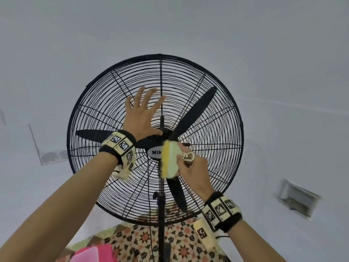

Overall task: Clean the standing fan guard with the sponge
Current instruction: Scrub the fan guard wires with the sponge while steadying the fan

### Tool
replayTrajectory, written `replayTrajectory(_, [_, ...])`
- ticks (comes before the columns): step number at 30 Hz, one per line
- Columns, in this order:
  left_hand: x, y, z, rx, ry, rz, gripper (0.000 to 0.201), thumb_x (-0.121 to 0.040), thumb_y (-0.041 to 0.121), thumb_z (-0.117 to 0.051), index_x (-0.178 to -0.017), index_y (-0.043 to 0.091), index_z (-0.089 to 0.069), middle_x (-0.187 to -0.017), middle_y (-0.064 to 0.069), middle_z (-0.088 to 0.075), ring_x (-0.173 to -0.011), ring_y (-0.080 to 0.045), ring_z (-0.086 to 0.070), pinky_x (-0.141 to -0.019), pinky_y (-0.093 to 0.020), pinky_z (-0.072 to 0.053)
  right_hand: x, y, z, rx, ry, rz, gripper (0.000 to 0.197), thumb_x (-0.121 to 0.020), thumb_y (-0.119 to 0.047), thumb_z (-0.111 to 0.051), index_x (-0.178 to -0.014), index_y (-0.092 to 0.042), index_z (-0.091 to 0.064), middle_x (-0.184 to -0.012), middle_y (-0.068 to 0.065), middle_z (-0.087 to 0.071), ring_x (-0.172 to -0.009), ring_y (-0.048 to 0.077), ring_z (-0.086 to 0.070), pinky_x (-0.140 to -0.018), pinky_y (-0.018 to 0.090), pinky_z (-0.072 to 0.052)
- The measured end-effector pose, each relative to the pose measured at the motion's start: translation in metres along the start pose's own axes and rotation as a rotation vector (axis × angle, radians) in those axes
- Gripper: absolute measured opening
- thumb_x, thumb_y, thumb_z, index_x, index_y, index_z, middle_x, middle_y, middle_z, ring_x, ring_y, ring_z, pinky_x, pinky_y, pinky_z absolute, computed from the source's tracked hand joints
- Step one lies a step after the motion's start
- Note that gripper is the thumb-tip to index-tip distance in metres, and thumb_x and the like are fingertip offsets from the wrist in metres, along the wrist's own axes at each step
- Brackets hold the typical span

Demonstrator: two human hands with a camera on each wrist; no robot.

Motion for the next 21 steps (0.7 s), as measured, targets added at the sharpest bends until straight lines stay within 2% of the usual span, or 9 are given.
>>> replayTrajectory(3, [0.000,0.002,0.001,-0.013,-0.004,-0.021,0.138,-0.061,0.080,-0.080,-0.165,0.041,0.001,-0.174,0.000,0.004,-0.160,-0.035,0.009,-0.119,-0.072,-0.012,-0.011,-0.002,0.007,-0.017,0.142,0.042,0.051,-0.105,-0.025,-0.059,-0.150,-0.036,-0.038,-0.083,-0.005,-0.074,-0.069,0.024,-0.075,-0.051,0.046,-0.062])
replayTrajectory(5, [0.000,0.000,0.003,-0.025,-0.017,-0.028,0.139,-0.062,0.079,-0.081,-0.165,0.040,0.004,-0.174,0.001,0.007,-0.159,-0.034,0.011,-0.120,-0.071,-0.012,-0.010,0.003,0.002,0.015,0.111,0.038,0.051,-0.105,-0.029,-0.058,-0.150,-0.042,-0.036,-0.081,0.006,-0.074,-0.068,0.032,-0.073,-0.050,0.051,-0.061])
replayTrajectory(8, [0.000,-0.005,0.002,-0.032,-0.036,-0.027,0.142,-0.063,0.080,-0.080,-0.166,0.034,0.008,-0.174,0.002,0.011,-0.160,-0.033,0.013,-0.121,-0.070,-0.013,-0.004,0.005,-0.003,0.083,0.002,0.079,0.049,-0.104,-0.028,-0.057,-0.146,-0.048,-0.040,-0.077,0.009,-0.073,-0.061,0.033,-0.067,-0.046,0.053,-0.058])
replayTrajectory(11, [0.003,-0.010,0.002,-0.031,-0.015,-0.042,0.140,-0.062,0.088,-0.073,-0.167,0.024,-0.004,-0.174,-0.001,0.006,-0.160,-0.030,0.009,-0.122,-0.067,-0.016,-0.014,-0.012,0.002,0.107,0.033,0.171,0.051,-0.105,-0.035,-0.057,-0.140,-0.067,-0.037,-0.082,0.010,-0.075,-0.059,0.030,-0.067,-0.045,0.046,-0.058])
replayTrajectory(12, [0.004,-0.010,0.003,-0.024,-0.003,-0.046,0.138,-0.062,0.087,-0.074,-0.166,0.020,-0.012,-0.174,-0.002,0.002,-0.161,-0.029,0.006,-0.123,-0.065,-0.017,-0.018,-0.016,0.003,0.103,0.041,0.185,0.052,-0.106,-0.036,-0.056,-0.141,-0.068,-0.036,-0.085,0.011,-0.076,-0.062,0.028,-0.069,-0.047,0.042,-0.059])
replayTrajectory(15, [0.004,-0.011,0.007,0.007,0.002,-0.047,0.134,-0.060,0.080,-0.081,-0.161,0.013,-0.024,-0.173,-0.001,-0.005,-0.161,-0.026,0.002,-0.123,-0.062,-0.019,-0.026,-0.020,0.008,0.140,0.048,0.137,0.051,-0.107,-0.030,-0.055,-0.150,-0.048,-0.036,-0.087,0.008,-0.076,-0.063,0.019,-0.072,-0.049,0.033,-0.061])
replayTrajectory(18, [0.003,-0.011,0.009,0.020,-0.012,-0.044,0.133,-0.059,0.072,-0.088,-0.160,0.014,-0.023,-0.173,-0.001,-0.006,-0.161,-0.026,0.001,-0.124,-0.061,-0.019,-0.024,-0.018,0.013,0.198,0.190,0.085,0.048,-0.107,-0.024,-0.054,-0.151,-0.032,-0.037,-0.062,-0.007,-0.062,-0.044,0.006,-0.056,-0.042,0.017,-0.049])
replayTrajectory(19, [0.003,-0.010,0.011,0.022,-0.018,-0.044,0.134,-0.059,0.071,-0.088,-0.160,0.014,-0.023,-0.173,-0.001,-0.007,-0.161,-0.026,0.000,-0.124,-0.061,-0.019,-0.021,-0.019,0.012,0.177,0.210,0.078,0.048,-0.107,-0.023,-0.055,-0.151,-0.029,-0.038,-0.059,-0.009,-0.060,-0.043,0.005,-0.053,-0.041,0.015,-0.047])
replayTrajectory(21, [0.002,-0.009,0.012,0.020,-0.018,-0.043,0.134,-0.057,0.071,-0.089,-0.160,0.014,-0.024,-0.172,-0.001,-0.008,-0.160,-0.027,-0.002,-0.123,-0.061,-0.020,-0.018,-0.021,0.005,0.143,0.166,0.117,0.045,-0.107,-0.026,-0.055,-0.149,-0.034,-0.043,-0.067,0.000,-0.069,-0.047,0.008,-0.058,-0.041,0.026,-0.053])
Point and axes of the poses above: each hand's wrist, its own x-axis away from the middle knuckle, its own z-axis out of the back of the hand, y = z × x, the point moved 2 cm from there along -x, towards the middle knuckle
